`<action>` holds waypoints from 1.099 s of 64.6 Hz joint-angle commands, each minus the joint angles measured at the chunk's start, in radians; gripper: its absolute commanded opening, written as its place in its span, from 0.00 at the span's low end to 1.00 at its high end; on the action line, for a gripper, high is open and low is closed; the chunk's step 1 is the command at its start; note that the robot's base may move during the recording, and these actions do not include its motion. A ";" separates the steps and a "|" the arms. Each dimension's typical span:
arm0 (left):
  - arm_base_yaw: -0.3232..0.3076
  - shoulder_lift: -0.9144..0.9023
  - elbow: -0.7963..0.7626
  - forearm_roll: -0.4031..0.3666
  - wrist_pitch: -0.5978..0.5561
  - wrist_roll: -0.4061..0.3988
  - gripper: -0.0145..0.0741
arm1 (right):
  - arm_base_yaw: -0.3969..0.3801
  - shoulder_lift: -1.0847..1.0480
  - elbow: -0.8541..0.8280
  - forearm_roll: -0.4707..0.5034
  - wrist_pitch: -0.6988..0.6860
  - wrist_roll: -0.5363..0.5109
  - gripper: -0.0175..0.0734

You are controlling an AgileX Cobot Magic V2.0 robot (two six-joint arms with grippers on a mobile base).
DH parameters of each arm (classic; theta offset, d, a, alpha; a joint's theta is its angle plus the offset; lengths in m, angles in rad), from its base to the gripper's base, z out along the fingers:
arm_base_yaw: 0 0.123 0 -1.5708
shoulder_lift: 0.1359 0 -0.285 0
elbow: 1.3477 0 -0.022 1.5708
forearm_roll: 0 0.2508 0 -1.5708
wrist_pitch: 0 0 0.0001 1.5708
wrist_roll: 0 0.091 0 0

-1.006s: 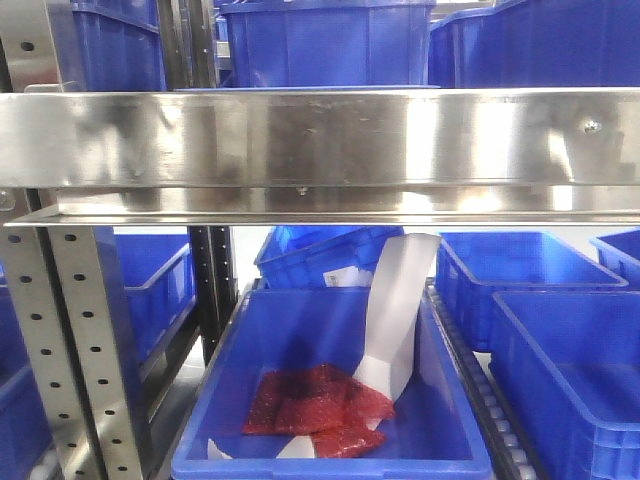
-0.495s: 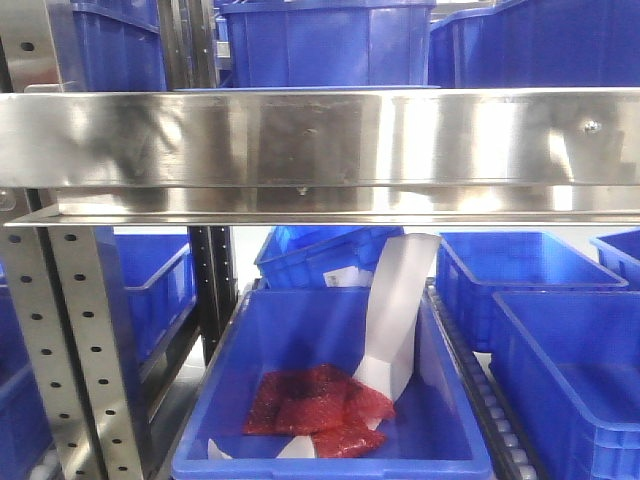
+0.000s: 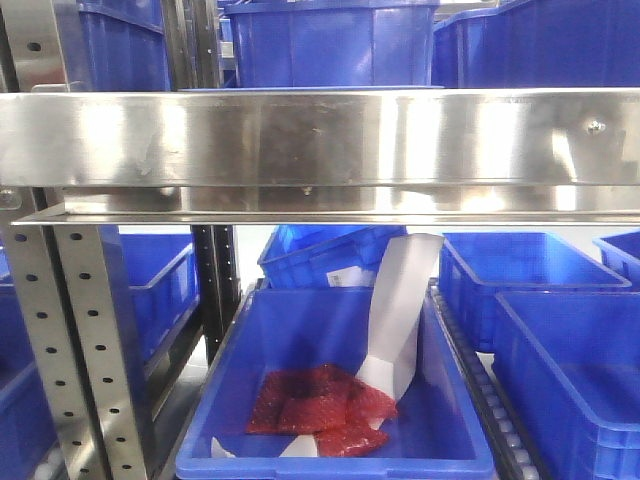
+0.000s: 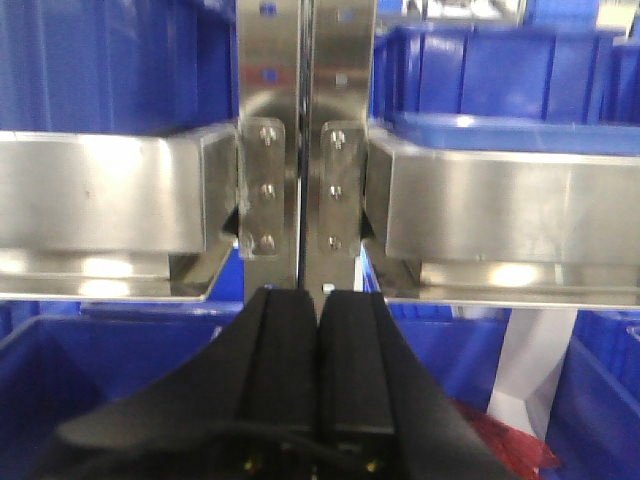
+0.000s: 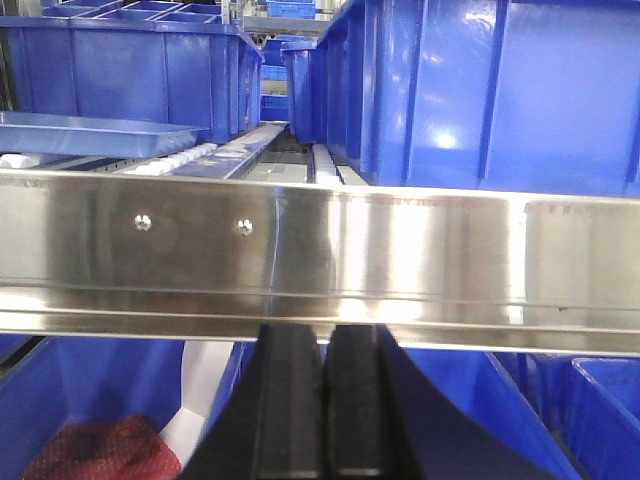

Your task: Grab blue tray and place on right shelf

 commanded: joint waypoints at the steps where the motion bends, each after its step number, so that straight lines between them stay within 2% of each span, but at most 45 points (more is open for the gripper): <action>1: -0.024 -0.017 0.030 -0.006 -0.109 -0.007 0.11 | -0.004 -0.019 -0.024 0.001 -0.091 -0.010 0.25; 4: -0.036 -0.017 0.027 -0.022 -0.058 -0.007 0.11 | -0.004 -0.019 -0.024 0.001 -0.088 -0.010 0.25; 10: -0.048 -0.017 0.027 -0.022 -0.032 0.000 0.11 | -0.004 -0.019 -0.024 0.001 -0.088 -0.010 0.25; 27: -0.048 -0.017 0.027 -0.022 -0.074 0.000 0.11 | -0.004 -0.019 -0.024 0.001 -0.088 -0.010 0.25; 71: -0.048 -0.017 0.027 -0.022 -0.070 0.000 0.11 | -0.004 -0.019 -0.024 0.001 -0.088 -0.010 0.25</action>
